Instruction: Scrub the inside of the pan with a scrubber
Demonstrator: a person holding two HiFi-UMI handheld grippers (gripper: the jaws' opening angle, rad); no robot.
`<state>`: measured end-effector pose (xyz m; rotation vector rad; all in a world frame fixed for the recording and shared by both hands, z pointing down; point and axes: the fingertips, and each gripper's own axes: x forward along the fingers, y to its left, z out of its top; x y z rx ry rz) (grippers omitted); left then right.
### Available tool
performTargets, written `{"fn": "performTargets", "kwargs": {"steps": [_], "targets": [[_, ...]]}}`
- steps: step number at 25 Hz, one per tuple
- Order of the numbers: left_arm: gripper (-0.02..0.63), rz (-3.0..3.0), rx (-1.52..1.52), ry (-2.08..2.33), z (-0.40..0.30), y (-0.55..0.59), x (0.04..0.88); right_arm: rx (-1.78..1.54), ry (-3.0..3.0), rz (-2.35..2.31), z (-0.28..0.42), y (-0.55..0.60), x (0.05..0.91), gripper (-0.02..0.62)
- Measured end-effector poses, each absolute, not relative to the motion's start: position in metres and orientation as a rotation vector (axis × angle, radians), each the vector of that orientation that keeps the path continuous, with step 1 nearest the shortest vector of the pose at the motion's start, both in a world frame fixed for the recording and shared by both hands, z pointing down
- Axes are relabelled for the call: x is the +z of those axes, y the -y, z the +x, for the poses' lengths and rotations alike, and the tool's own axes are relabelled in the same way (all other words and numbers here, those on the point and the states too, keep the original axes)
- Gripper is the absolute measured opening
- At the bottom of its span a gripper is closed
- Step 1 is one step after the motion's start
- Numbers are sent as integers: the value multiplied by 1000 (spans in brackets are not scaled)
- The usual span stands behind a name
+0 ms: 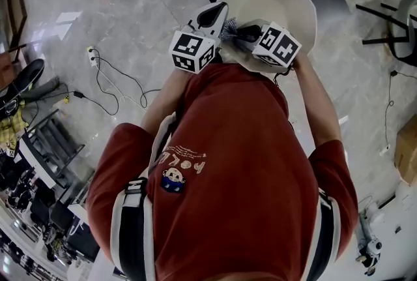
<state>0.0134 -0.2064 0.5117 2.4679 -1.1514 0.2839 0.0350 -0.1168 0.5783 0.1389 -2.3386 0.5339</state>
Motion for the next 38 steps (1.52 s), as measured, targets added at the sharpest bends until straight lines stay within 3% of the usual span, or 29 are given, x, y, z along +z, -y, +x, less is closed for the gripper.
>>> {"fn": "performTargets", "kwargs": {"steps": [21, 38], "targets": [[6, 2502, 382, 1228, 14, 207, 515, 594, 1886, -373, 101, 57, 579, 74], [6, 2523, 460, 1274, 14, 207, 516, 324, 1519, -323, 169, 69, 588, 75]]}}
